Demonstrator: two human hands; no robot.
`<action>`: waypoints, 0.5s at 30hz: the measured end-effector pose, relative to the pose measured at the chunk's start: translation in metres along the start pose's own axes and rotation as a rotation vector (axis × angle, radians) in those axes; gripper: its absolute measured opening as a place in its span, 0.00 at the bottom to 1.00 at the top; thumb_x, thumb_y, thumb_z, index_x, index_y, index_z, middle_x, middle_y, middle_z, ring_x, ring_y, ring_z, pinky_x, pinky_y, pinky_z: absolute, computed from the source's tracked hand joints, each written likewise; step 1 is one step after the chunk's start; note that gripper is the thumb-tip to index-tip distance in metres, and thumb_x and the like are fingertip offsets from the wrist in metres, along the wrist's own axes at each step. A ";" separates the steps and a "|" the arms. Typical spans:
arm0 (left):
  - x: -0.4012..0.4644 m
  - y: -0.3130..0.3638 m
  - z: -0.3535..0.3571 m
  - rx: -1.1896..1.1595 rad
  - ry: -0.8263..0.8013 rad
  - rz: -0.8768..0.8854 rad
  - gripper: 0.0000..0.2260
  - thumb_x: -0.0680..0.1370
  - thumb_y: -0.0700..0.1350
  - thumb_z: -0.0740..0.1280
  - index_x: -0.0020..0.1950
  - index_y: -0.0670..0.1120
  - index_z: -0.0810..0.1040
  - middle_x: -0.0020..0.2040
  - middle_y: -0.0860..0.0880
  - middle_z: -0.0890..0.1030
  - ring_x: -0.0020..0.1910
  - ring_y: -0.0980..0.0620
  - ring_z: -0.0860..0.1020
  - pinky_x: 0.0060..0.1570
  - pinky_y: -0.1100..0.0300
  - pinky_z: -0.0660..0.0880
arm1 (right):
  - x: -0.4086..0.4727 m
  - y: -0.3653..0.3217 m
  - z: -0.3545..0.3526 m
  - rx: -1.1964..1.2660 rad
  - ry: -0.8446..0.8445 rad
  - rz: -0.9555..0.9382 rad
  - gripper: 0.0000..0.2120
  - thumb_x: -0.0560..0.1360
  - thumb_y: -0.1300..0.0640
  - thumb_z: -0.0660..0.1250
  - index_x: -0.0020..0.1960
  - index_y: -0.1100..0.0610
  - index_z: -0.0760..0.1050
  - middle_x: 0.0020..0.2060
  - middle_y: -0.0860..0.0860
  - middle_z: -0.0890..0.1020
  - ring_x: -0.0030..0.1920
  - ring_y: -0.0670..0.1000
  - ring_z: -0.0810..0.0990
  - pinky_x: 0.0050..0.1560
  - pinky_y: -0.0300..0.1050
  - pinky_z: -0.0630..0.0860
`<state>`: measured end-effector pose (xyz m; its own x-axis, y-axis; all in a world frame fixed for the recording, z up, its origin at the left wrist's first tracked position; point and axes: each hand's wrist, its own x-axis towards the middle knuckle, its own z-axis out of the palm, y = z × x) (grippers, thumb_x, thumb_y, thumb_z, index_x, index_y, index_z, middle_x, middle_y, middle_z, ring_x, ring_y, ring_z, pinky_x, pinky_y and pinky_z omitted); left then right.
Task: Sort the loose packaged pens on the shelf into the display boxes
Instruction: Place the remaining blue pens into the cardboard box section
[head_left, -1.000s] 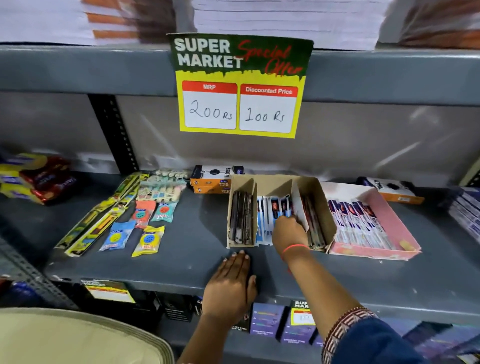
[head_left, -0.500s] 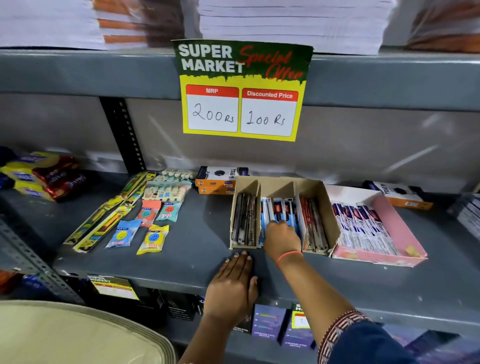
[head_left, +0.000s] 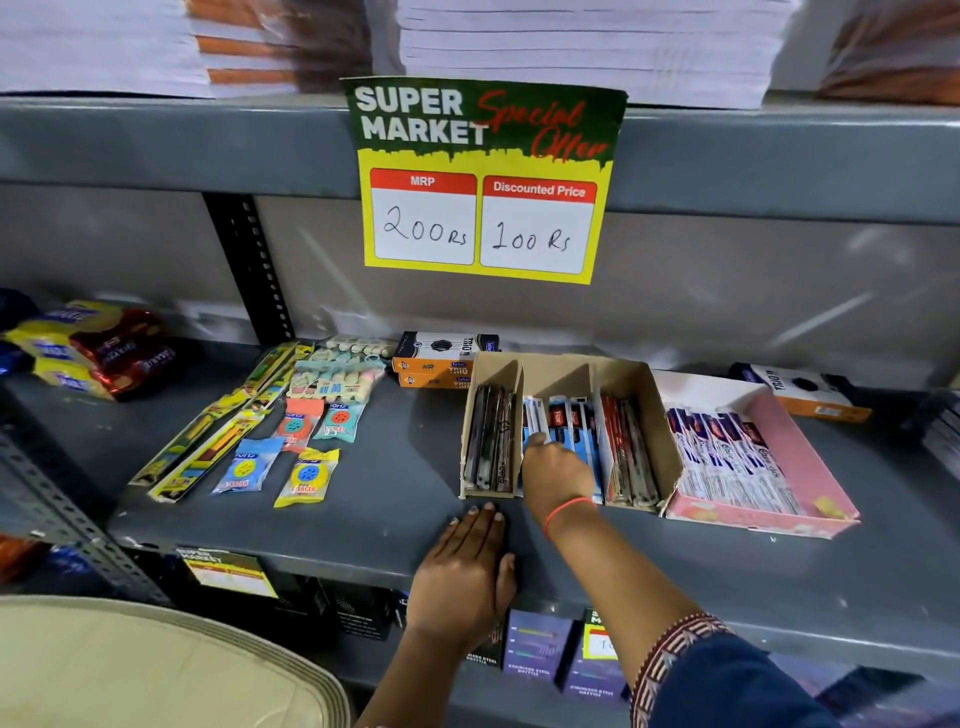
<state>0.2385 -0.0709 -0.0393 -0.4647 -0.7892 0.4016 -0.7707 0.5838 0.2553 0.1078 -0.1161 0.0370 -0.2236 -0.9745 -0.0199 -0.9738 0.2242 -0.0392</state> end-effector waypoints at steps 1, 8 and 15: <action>0.000 0.000 0.000 -0.001 0.000 -0.001 0.20 0.72 0.49 0.56 0.54 0.41 0.81 0.53 0.44 0.84 0.51 0.48 0.82 0.51 0.53 0.77 | 0.001 0.002 -0.001 0.005 0.003 -0.011 0.21 0.78 0.70 0.53 0.71 0.68 0.60 0.59 0.62 0.79 0.59 0.60 0.79 0.54 0.50 0.78; 0.000 0.001 -0.002 -0.007 -0.008 0.003 0.20 0.73 0.49 0.56 0.54 0.41 0.82 0.53 0.44 0.84 0.51 0.49 0.82 0.53 0.57 0.76 | 0.000 0.008 -0.006 0.078 0.001 -0.026 0.22 0.76 0.72 0.56 0.69 0.64 0.61 0.58 0.62 0.78 0.58 0.61 0.80 0.54 0.51 0.78; -0.001 0.000 0.001 -0.012 0.002 -0.020 0.20 0.73 0.49 0.56 0.55 0.40 0.81 0.54 0.43 0.83 0.52 0.47 0.82 0.60 0.57 0.64 | 0.003 0.004 -0.006 0.616 0.028 0.146 0.22 0.74 0.71 0.56 0.68 0.64 0.64 0.57 0.64 0.78 0.56 0.64 0.78 0.52 0.51 0.75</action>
<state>0.2382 -0.0700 -0.0406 -0.4484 -0.8002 0.3983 -0.7743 0.5704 0.2742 0.1029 -0.1179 0.0423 -0.3616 -0.9314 -0.0422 -0.7320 0.3117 -0.6058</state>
